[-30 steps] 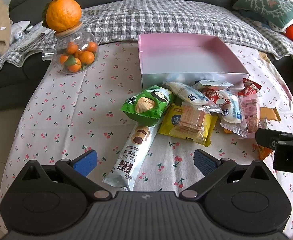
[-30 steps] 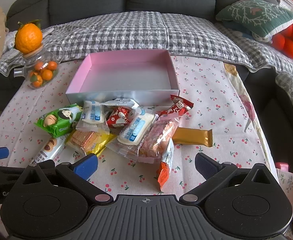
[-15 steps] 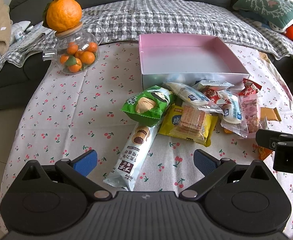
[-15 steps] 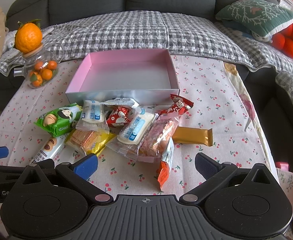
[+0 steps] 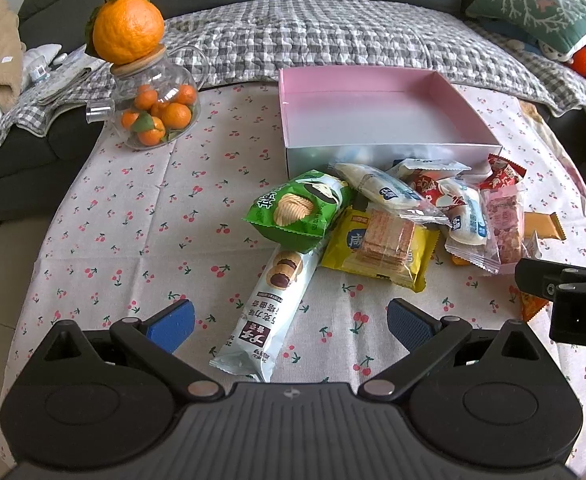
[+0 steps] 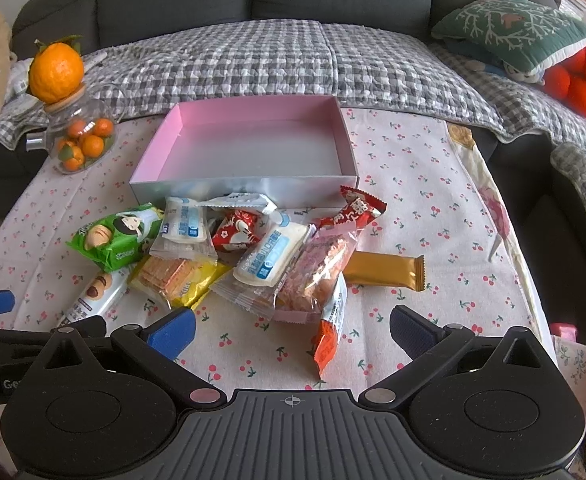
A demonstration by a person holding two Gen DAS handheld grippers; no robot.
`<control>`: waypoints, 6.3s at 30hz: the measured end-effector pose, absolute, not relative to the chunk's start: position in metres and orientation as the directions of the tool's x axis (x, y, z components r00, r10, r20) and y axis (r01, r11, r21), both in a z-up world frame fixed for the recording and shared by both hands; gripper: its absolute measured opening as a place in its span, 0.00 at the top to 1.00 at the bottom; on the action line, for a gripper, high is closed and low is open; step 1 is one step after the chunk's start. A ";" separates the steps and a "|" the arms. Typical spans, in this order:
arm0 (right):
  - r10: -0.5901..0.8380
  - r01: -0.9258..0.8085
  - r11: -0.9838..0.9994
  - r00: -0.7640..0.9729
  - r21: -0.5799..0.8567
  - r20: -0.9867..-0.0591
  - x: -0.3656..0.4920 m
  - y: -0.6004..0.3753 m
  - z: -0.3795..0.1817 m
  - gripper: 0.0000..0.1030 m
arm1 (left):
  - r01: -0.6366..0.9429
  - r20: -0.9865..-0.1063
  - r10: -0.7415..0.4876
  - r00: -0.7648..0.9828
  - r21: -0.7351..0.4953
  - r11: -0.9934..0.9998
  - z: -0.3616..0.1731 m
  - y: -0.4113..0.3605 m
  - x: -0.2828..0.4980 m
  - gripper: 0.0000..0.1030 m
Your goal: Organize snacks
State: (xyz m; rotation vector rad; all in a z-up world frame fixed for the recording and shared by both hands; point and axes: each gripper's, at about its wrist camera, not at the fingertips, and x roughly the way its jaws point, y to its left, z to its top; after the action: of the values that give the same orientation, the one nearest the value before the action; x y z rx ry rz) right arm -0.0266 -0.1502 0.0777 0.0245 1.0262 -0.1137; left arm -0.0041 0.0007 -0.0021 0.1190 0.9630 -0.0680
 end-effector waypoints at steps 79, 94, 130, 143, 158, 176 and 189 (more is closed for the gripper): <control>0.303 0.407 0.784 0.407 0.468 -0.862 0.053 -0.267 0.013 0.77 | 0.270 -0.870 -0.296 0.395 -0.198 0.942 -0.030 0.033 0.106 0.55; 0.293 0.418 0.759 0.466 0.500 -0.835 0.045 -0.274 0.034 0.77 | 0.241 -0.816 -0.361 0.451 -0.278 0.930 -0.001 0.054 0.086 0.55; 0.238 0.454 0.567 0.709 0.688 -0.664 0.121 -0.278 -0.005 0.77 | 0.156 -0.667 -0.244 0.704 -0.189 0.969 -0.028 -0.013 0.162 0.55; 0.210 0.480 0.616 0.664 0.625 -0.717 0.129 -0.276 -0.013 0.52 | 0.162 -0.685 -0.195 0.702 -0.113 0.980 -0.038 -0.025 0.162 0.34; 0.191 0.347 0.784 0.654 0.514 -0.732 0.120 -0.254 0.036 0.16 | 0.201 -0.692 -0.188 0.697 -0.063 0.978 -0.012 -0.020 0.135 0.03; 0.116 0.111 0.962 0.659 0.249 -0.743 0.056 -0.243 0.066 0.03 | 0.254 -0.732 -0.151 0.664 0.031 0.967 0.004 -0.006 0.082 0.01; 0.077 -0.076 0.997 0.685 0.033 -0.724 -0.006 -0.221 0.041 0.03 | 0.269 -0.739 -0.191 0.646 -0.014 0.963 -0.028 0.037 0.041 0.01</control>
State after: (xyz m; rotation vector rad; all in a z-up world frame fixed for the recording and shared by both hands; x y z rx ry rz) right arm -0.0060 -0.2209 0.0414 0.0007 0.8114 0.0855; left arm 0.0407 0.0371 -0.0275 0.1005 0.8286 -0.2625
